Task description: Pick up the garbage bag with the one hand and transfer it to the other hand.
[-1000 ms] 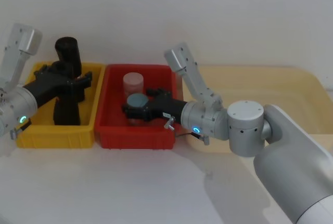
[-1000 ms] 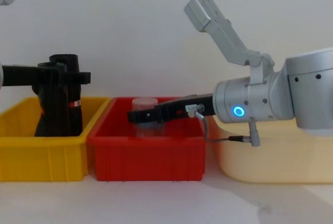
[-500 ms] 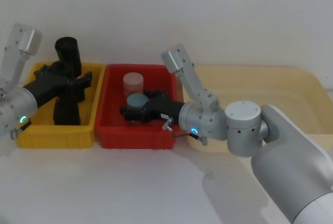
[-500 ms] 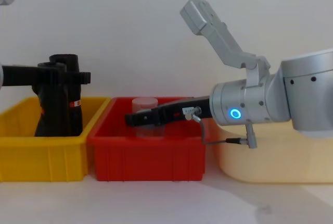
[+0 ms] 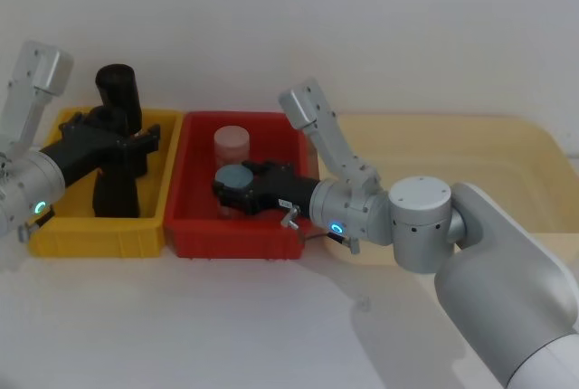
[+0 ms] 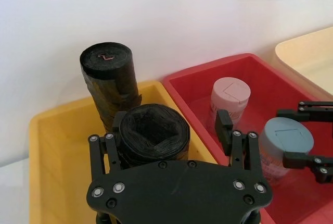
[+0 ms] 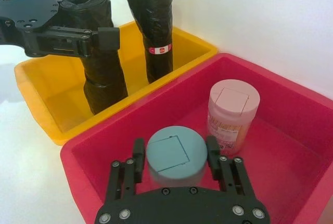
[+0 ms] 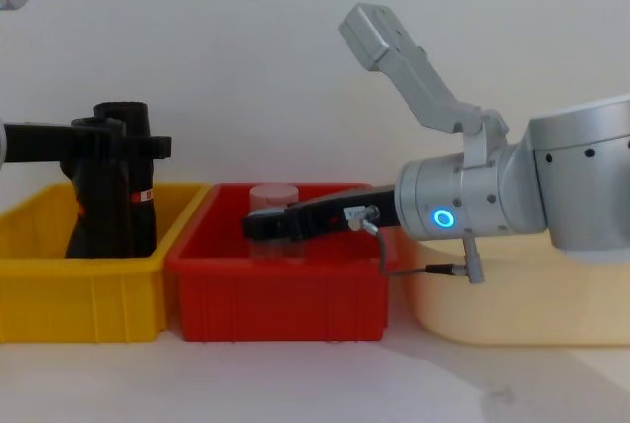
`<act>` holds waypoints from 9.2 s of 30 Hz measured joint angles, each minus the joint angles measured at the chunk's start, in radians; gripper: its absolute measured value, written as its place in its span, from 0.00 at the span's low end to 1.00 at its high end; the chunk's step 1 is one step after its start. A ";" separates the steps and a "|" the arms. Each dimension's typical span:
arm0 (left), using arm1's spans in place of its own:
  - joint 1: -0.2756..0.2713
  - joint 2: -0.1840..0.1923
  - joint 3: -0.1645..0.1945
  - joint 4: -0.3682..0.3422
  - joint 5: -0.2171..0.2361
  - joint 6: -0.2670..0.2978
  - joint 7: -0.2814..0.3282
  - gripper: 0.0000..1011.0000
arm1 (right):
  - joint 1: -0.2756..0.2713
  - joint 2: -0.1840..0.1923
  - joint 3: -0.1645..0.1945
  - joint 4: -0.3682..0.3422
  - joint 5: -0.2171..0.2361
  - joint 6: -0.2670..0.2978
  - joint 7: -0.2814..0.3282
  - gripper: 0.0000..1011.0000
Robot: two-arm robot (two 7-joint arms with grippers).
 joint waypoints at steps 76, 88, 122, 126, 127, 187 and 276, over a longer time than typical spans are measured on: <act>0.017 -0.009 -0.024 -0.022 0.003 -0.019 0.004 0.34 | -0.005 0.022 -0.002 -0.048 0.010 -0.018 0.026 0.64; 0.015 -0.016 -0.049 -0.085 -0.023 0.006 0.013 0.34 | -0.015 0.058 0.023 -0.143 0.031 -0.032 0.022 0.64; -0.325 -0.169 0.125 0.071 -0.061 0.056 -0.119 0.34 | -0.242 0.310 0.258 -0.575 0.129 0.041 -0.143 0.64; -0.374 -0.213 0.162 0.146 -0.061 0.035 -0.152 0.34 | -0.270 0.329 0.284 -0.602 0.138 0.045 -0.167 0.64; -0.382 -0.220 0.168 0.157 -0.061 0.031 -0.157 0.34 | -0.282 0.337 0.296 -0.612 0.140 0.046 -0.175 0.64; -0.568 -0.424 0.317 0.497 -0.033 -0.102 -0.242 0.34 | -0.344 0.407 0.333 -0.692 0.143 0.026 -0.122 0.99; -0.570 -0.426 0.318 0.501 -0.033 -0.103 -0.242 0.34 | -0.080 0.193 0.240 -0.375 0.010 0.020 -0.195 0.57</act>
